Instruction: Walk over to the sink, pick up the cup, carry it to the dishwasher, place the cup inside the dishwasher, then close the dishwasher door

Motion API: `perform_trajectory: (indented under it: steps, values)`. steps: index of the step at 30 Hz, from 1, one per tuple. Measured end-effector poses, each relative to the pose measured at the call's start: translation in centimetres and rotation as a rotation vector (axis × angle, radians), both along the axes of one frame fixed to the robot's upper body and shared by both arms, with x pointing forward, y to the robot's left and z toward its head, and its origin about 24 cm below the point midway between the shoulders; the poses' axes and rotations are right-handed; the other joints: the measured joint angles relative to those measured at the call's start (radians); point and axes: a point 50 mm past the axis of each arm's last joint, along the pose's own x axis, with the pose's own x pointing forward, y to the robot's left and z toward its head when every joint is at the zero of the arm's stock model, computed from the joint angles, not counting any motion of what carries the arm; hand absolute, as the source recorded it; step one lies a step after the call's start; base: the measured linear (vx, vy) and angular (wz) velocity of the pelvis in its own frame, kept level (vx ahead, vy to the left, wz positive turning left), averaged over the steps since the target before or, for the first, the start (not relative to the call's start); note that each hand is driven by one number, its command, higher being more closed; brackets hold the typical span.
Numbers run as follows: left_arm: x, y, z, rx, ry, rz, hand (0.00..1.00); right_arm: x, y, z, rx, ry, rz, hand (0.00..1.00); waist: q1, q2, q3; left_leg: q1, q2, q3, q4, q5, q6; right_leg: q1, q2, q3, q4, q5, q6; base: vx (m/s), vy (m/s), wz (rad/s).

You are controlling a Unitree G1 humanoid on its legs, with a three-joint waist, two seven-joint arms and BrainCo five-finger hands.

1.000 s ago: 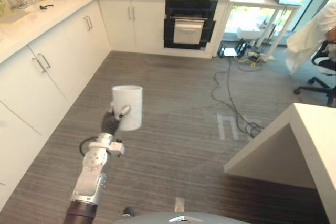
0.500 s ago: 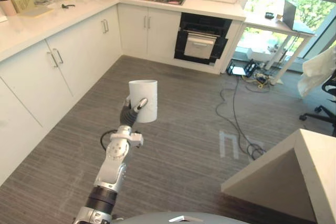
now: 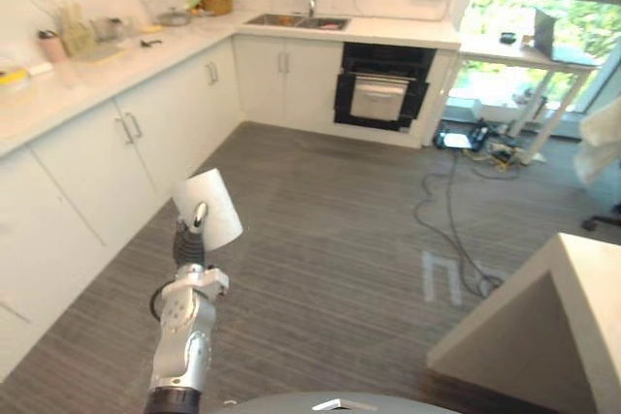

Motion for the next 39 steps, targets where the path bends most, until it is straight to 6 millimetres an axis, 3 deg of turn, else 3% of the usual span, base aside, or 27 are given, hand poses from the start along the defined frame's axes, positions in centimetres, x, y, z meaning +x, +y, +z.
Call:
perform_trajectory:
  steps: [2,4,6,7,8,9,10,11,13,15,17,19,21,22,23,24,25,26,28,30,31,32,33,35,37,38,39]
  values:
    - [-0.1,0.3,-0.1,0.002,0.002,0.007,1.0,0.3,-0.8,0.2,-0.045,-0.018,-0.045,0.0,0.007,0.017,0.002,-0.008,-0.049,0.0,-0.007,0.004,0.006,-0.026,-0.044,0.007,0.046,-0.026,0.021,0.06,0.142,0.16]
    - [0.0,0.4,0.1,0.008,-0.004,0.005,1.0,0.4,-0.7,0.1,-0.051,-0.016,-0.104,0.0,0.0,0.0,-0.007,-0.034,-0.084,-0.01,0.046,-0.019,0.024,-0.029,-0.086,0.004,0.075,-0.051,0.019,0.13,0.161,0.38]
    - [0.4,0.0,0.4,0.021,-0.023,-0.036,1.0,0.3,-0.8,0.0,-0.053,-0.011,-0.166,0.0,-0.003,-0.02,-0.015,-0.09,-0.115,-0.056,0.168,-0.105,0.044,-0.012,-0.132,-0.023,0.086,-0.067,-0.006,0.18,0.143,0.53]
    - [1.0,-0.3,0.6,0.036,-0.032,-0.067,1.0,0.4,-1.4,0.2,-0.066,-0.018,-0.202,0.0,-0.013,-0.015,-0.001,-0.104,-0.116,-0.089,0.237,-0.158,0.052,-0.049,-0.148,-0.036,0.255,-0.064,-0.028,0.17,0.136,0.49]
    - [1.7,-0.4,0.1,0.051,-0.001,-0.09,1.0,1.5,-1.7,0.4,-0.085,-0.06,-0.22,0.0,-0.021,-0.011,0.001,-0.101,-0.113,-0.111,0.284,-0.198,0.056,-0.161,-0.178,-0.023,0.501,0.005,-0.103,0.16,0.144,0.47]
    - [1.9,-0.3,-0.2,0.058,0.019,-0.097,1.0,1.8,-1.7,0.4,-0.087,-0.07,-0.224,0.0,-0.026,-0.014,0.005,-0.083,-0.112,-0.118,0.289,-0.212,0.06,-0.201,-0.191,-0.012,0.605,0.074,-0.137,0.16,0.18,0.31]
    - [1.8,-0.2,-0.6,0.071,0.046,-0.107,1.0,1.9,-1.7,0.4,-0.087,-0.072,-0.223,0.0,-0.034,-0.009,0.016,-0.038,-0.105,-0.124,0.278,-0.233,0.062,-0.256,-0.184,0.038,0.729,0.178,-0.12,0.18,0.125,0.06]
    - [1.8,0.2,-0.6,0.088,0.049,-0.096,1.0,2.6,-0.9,0.4,-0.069,-0.091,-0.213,0.0,-0.035,-0.03,0.019,-0.013,-0.1,-0.126,0.268,-0.251,0.061,-0.31,-0.147,0.077,0.791,0.117,-0.107,0.18,0.081,-0.01]
    - [1.9,0.6,-0.4,0.136,0.05,-0.091,1.0,3.6,0.6,0.5,-0.043,-0.139,-0.186,0.0,-0.048,-0.046,0.025,0.021,-0.088,-0.134,0.235,-0.256,0.058,-0.377,-0.071,0.073,0.743,0.017,-0.093,0.16,-0.006,0.1]
    - [2.0,0.0,0.0,0.188,0.038,-0.112,1.0,4.0,1.5,0.8,-0.022,-0.178,-0.192,0.0,-0.056,-0.053,0.043,0.06,-0.081,-0.141,0.199,-0.26,0.052,-0.43,-0.019,0.044,0.586,-0.006,-0.075,0.3,-0.08,0.14]
    - [2.4,-1.2,0.9,0.236,-0.002,-0.159,1.0,4.4,1.2,1.3,-0.035,-0.213,-0.205,0.0,-0.062,-0.03,0.064,0.09,-0.056,-0.142,0.202,-0.286,0.033,-0.451,0.031,0.029,0.347,0.041,-0.07,0.28,-0.087,0.08]
    - [3.4,-2.3,3.0,0.27,-0.094,-0.196,1.0,4.3,1.4,1.4,-0.038,-0.219,-0.19,0.0,-0.068,-0.024,0.068,0.124,-0.039,-0.165,0.227,-0.341,0.002,-0.438,0.056,0.057,0.07,0.146,-0.068,0.36,-0.13,0.31]
    - [3.4,-2.8,4.4,0.269,-0.158,-0.205,1.0,3.5,1.5,1.3,-0.035,-0.207,-0.206,0.0,-0.07,-0.042,0.062,0.162,-0.038,-0.192,0.268,-0.406,-0.037,-0.415,0.038,0.058,0.047,0.147,-0.082,0.52,-0.26,0.48]
    - [3.3,-3.1,4.5,0.25,-0.169,-0.201,1.0,3.4,1.1,1.4,-0.048,-0.209,-0.215,0.0,-0.069,-0.025,0.06,0.191,-0.008,-0.203,0.277,-0.439,-0.059,-0.42,0.052,0.045,0.121,0.211,-0.085,0.77,-0.401,0.44]
    - [3.1,-3.3,4.4,0.233,-0.168,-0.201,1.0,3.5,0.3,1.7,-0.072,-0.227,-0.213,0.0,-0.069,0.02,0.043,0.215,0.022,-0.205,0.255,-0.456,-0.059,-0.443,0.079,0.036,0.194,0.21,-0.084,0.45,-0.239,0.25]
    - [3.1,-3.4,4.3,0.229,-0.166,-0.201,1.0,3.6,0.1,1.8,-0.08,-0.234,-0.209,0.0,-0.067,0.034,0.04,0.225,0.029,-0.204,0.243,-0.458,-0.056,-0.449,0.085,0.031,0.211,0.199,-0.094,0.54,-0.268,0.09]
    - [2.9,-3.7,4.1,0.209,-0.158,-0.193,1.0,3.9,-0.8,2.1,-0.11,-0.248,-0.184,0.0,-0.067,0.07,0.034,0.258,0.051,-0.204,0.215,-0.447,-0.028,-0.461,0.111,0.016,0.267,0.128,-0.099,0.43,-0.208,-0.01]
    - [2.8,-3.8,4.0,0.202,-0.153,-0.189,1.0,4.8,-0.8,2.3,-0.114,-0.269,-0.177,0.0,-0.066,0.067,0.034,0.247,0.052,-0.201,0.29,-0.421,-0.028,-0.465,0.113,0.014,0.304,0.086,-0.109,0.61,-0.367,-0.04]
    - [2.2,-4.4,3.4,0.193,-0.128,-0.187,1.0,5.7,-0.3,2.5,-0.114,-0.295,-0.177,0.0,-0.064,0.047,0.045,0.128,0.099,-0.241,0.612,-0.314,-0.032,-0.41,0.123,0.002,0.323,0.015,-0.124,0.47,-0.295,0.0]
    - [1.5,-4.6,3.0,0.169,-0.111,-0.173,1.0,5.7,-0.3,2.8,-0.131,-0.32,-0.182,0.0,-0.053,0.054,0.051,-0.025,0.156,-0.324,0.922,-0.1,-0.041,-0.336,0.167,0.005,0.306,-0.031,-0.151,0.45,-0.127,-0.15]
    - [0.9,-4.1,3.0,0.169,-0.111,-0.155,1.0,6.1,-0.6,3.1,-0.15,-0.35,-0.176,0.0,-0.042,0.073,0.061,-0.104,0.177,-0.344,1.099,-0.117,-0.038,-0.275,0.204,0.018,0.282,-0.05,-0.175,0.55,-0.066,-0.4]
    - [0.4,-3.3,2.9,0.171,-0.106,-0.123,1.0,6.4,-0.7,3.4,-0.161,-0.375,-0.177,0.0,-0.04,0.077,0.063,-0.186,0.161,-0.349,1.2,-0.171,-0.009,-0.218,0.219,0.033,0.257,-0.065,-0.2,0.46,-0.018,-0.37]
    - [0.2,-2.9,2.9,0.173,-0.105,-0.107,1.0,6.6,-0.7,3.5,-0.159,-0.386,-0.176,0.0,-0.036,0.075,0.064,-0.219,0.144,-0.344,1.216,-0.202,0.009,-0.187,0.223,0.045,0.241,-0.071,-0.205,0.46,0.004,-0.44]
    - [-0.1,-1.6,3.0,0.173,-0.114,-0.059,1.0,8.4,-0.5,4.3,-0.143,-0.461,-0.165,0.0,0.018,0.07,0.062,-0.317,0.093,-0.273,1.077,-0.304,0.026,-0.099,0.221,0.112,0.172,-0.087,-0.204,0.45,0.054,-0.83]
    - [-0.6,-0.4,3.5,0.174,-0.138,-0.012,1.0,11.2,0.3,5.7,-0.123,-0.564,-0.133,0.0,0.038,0.055,0.065,-0.346,0.056,-0.226,0.815,-0.343,0.029,-0.05,0.197,0.173,0.139,-0.107,-0.186,0.56,0.163,-0.98]
    - [-1.0,0.0,3.8,0.179,-0.145,0.01,1.0,12.8,0.8,6.5,-0.112,-0.621,-0.111,0.0,0.043,0.036,0.065,-0.352,0.022,-0.193,0.601,-0.319,0.022,-0.016,0.165,0.203,0.123,-0.125,-0.172,0.55,0.187,-0.79]
    - [-1.2,0.1,3.9,0.179,-0.149,0.017,1.0,13.4,0.9,6.8,-0.11,-0.64,-0.106,0.0,0.044,0.029,0.062,-0.355,0.009,-0.181,0.497,-0.291,0.002,-0.002,0.15,0.213,0.113,-0.138,-0.162,0.68,0.291,-0.62]
